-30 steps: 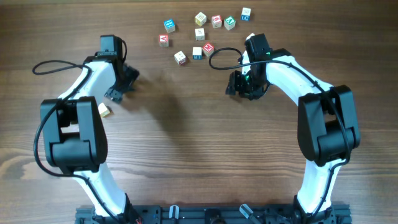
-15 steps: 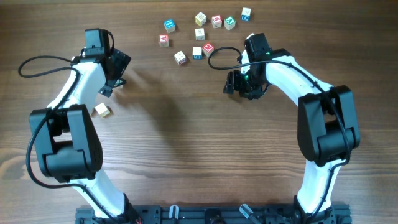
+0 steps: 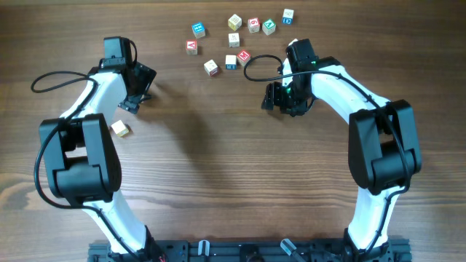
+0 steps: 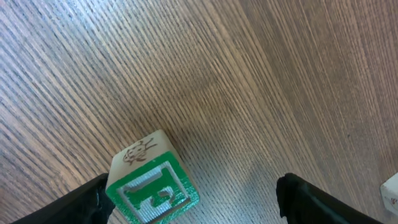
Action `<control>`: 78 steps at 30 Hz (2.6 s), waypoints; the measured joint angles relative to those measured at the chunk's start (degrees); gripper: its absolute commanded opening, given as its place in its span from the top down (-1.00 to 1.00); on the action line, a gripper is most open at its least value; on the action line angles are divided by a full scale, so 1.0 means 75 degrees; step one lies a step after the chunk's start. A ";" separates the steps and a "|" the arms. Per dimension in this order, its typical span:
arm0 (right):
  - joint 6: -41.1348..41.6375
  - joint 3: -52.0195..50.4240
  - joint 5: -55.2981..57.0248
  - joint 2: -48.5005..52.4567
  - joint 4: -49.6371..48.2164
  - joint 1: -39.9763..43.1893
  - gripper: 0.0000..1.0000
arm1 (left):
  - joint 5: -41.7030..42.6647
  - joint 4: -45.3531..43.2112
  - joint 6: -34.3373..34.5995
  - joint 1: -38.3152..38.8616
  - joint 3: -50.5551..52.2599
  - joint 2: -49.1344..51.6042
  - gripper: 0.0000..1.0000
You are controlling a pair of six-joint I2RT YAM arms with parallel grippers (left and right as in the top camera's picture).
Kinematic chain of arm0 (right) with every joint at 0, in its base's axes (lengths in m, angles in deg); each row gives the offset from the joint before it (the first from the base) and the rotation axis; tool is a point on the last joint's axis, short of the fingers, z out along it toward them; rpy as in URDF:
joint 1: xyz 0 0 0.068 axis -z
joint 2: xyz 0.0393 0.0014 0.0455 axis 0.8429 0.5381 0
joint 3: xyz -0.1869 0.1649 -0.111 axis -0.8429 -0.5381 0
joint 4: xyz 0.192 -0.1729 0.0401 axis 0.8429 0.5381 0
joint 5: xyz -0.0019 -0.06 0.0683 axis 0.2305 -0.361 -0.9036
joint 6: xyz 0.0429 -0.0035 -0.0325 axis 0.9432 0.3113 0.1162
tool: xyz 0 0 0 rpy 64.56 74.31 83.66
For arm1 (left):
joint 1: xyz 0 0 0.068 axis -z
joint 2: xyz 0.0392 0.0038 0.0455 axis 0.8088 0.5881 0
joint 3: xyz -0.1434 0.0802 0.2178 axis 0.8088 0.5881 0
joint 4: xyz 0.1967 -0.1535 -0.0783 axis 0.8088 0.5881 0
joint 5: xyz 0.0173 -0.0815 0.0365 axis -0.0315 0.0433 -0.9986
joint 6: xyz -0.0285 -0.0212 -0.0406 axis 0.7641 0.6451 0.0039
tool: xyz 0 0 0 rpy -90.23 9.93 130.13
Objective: Form a circle
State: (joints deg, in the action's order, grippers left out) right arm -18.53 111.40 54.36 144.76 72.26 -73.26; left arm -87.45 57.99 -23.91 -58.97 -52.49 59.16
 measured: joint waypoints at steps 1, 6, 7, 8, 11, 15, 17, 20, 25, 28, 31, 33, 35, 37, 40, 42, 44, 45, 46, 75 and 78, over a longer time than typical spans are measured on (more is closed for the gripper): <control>0.0000 0.0000 0.0000 0.0000 0.0000 0.0000 -0.34 | 0.0000 0.0009 0.0035 0.0000 0.0000 0.0026 -0.72; 0.0000 0.0006 0.0000 0.0000 0.0012 0.0000 -0.35 | 0.0017 -0.0009 0.0251 -0.0038 -0.0009 0.0181 -0.42; 0.0000 0.0006 0.0003 0.0000 0.0012 0.0000 -0.35 | 0.0023 -0.0023 0.0286 -0.0061 -0.0009 0.0192 -0.34; 0.0000 0.0006 0.0003 0.0000 0.0015 0.0000 -0.35 | 0.0023 -0.0026 0.0329 -0.0085 -0.0009 0.0198 -0.25; 0.0000 0.0006 0.0003 0.0000 0.0015 0.0000 -0.34 | 0.0026 -0.0102 0.0347 -0.0201 -0.0009 0.0233 0.10; 0.0000 0.0006 0.0009 0.0000 0.0017 0.0000 -0.35 | 0.0026 -0.0105 0.0399 -0.0315 -0.0009 0.0277 0.46; 0.0000 0.0006 0.0006 0.0000 0.0023 0.0000 -0.34 | 0.0064 -0.0154 0.0391 -0.0347 -0.0023 0.0259 0.58; 0.0000 0.0012 0.0032 0.0000 0.0085 0.0000 -0.34 | 0.0198 -0.0315 0.0393 -0.0361 -0.0032 0.0256 0.58; -0.0003 0.0032 0.0070 0.0000 0.0291 0.0000 -0.34 | 0.0831 -0.0172 0.0035 -0.0554 -0.0268 0.0233 0.52; -0.0003 0.0041 0.0087 0.0000 0.0341 0.0000 -0.35 | 0.1154 0.0711 -0.0513 -0.0892 -0.0968 -0.0152 0.53; -0.0003 0.0044 0.0093 0.0000 0.0358 0.0000 -0.36 | 0.1291 0.2323 -0.1512 -0.1568 -0.2451 -0.1524 0.55; 0.0000 0.0044 0.0093 0.0000 0.0356 0.0000 -0.37 | 0.1329 0.3491 -0.2031 -0.1958 -0.3115 -0.2699 0.54; 0.0000 0.0047 0.0096 0.0000 0.0350 0.0000 -0.36 | 0.1268 0.4543 -0.2366 -0.2253 -0.3445 -0.4121 0.53; 0.0000 0.0047 0.0096 0.0000 0.0353 0.0000 -0.36 | 0.1035 0.5963 -0.2532 -0.2270 -0.3526 -0.5132 0.56; 0.0000 0.0047 0.0105 0.0000 0.0358 0.0000 -0.36 | 0.0388 0.7373 -0.2646 -0.2244 -0.3427 -0.5852 0.60; 0.0000 0.0047 0.0108 0.0000 0.0358 0.0000 -0.36 | -0.0058 0.7778 -0.2658 -0.2244 -0.3171 -0.6024 0.60; 0.0000 0.0047 0.0111 -0.0003 0.0361 0.0000 -0.37 | -0.0522 0.7895 -0.2637 -0.2244 -0.2535 -0.6146 0.55; 0.0000 0.0050 0.0114 0.0000 0.0364 0.0000 -0.37 | -0.0673 0.7778 -0.2550 -0.2244 -0.2139 -0.6161 0.53; 0.0000 0.0050 0.0114 -0.0003 0.0367 0.0000 -0.37 | -0.0775 0.7580 -0.2407 -0.2244 -0.1644 -0.6178 0.53; 0.0035 0.0064 0.0117 -0.0006 0.0539 0.0000 -0.44 | -0.0930 -0.0414 -0.1037 -0.2244 0.4336 -0.3704 0.09; 0.0038 0.0064 0.0117 -0.0006 0.0539 0.0000 -0.44 | -0.1008 -0.0449 -0.1037 -0.2244 0.4336 -0.3704 0.03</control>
State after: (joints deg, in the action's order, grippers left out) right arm -18.24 111.88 55.23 144.72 76.31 -73.26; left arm -95.02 54.62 -31.69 -75.80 -19.96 31.38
